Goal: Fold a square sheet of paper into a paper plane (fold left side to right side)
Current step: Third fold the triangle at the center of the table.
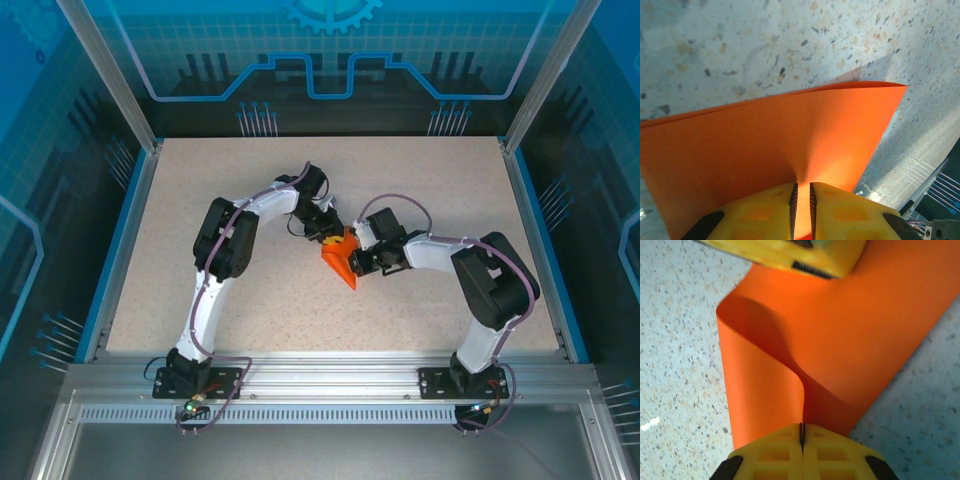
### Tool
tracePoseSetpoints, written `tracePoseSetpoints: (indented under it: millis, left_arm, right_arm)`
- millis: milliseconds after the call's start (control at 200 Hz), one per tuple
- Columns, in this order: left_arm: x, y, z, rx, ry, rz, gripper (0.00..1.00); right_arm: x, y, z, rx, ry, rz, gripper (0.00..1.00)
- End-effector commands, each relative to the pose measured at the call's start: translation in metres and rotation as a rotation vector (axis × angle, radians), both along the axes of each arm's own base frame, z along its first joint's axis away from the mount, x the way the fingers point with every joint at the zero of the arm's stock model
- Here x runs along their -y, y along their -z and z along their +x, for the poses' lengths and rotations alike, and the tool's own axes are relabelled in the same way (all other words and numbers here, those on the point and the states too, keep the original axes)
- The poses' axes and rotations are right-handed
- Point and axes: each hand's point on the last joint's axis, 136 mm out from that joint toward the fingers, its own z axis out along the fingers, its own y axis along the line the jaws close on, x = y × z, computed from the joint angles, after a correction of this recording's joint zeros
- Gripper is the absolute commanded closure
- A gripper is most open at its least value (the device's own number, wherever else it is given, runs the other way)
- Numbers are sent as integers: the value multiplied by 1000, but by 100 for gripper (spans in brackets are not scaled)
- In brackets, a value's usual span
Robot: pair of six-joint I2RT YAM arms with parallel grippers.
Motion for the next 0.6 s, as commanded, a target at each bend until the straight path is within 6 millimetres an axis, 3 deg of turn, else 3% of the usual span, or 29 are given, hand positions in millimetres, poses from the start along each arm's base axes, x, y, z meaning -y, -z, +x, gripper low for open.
tracePoseSetpoints:
  millis: [0, 595]
  left_arm:
    - [-8, 29, -14, -59, 5, 74, 82]
    - [-8, 28, -15, -59, 7, 73, 82]
  right_arm:
    - [9, 0, -4, -14, 28, -2, 100]
    - [7, -3, 3, -2, 30, -8, 100]
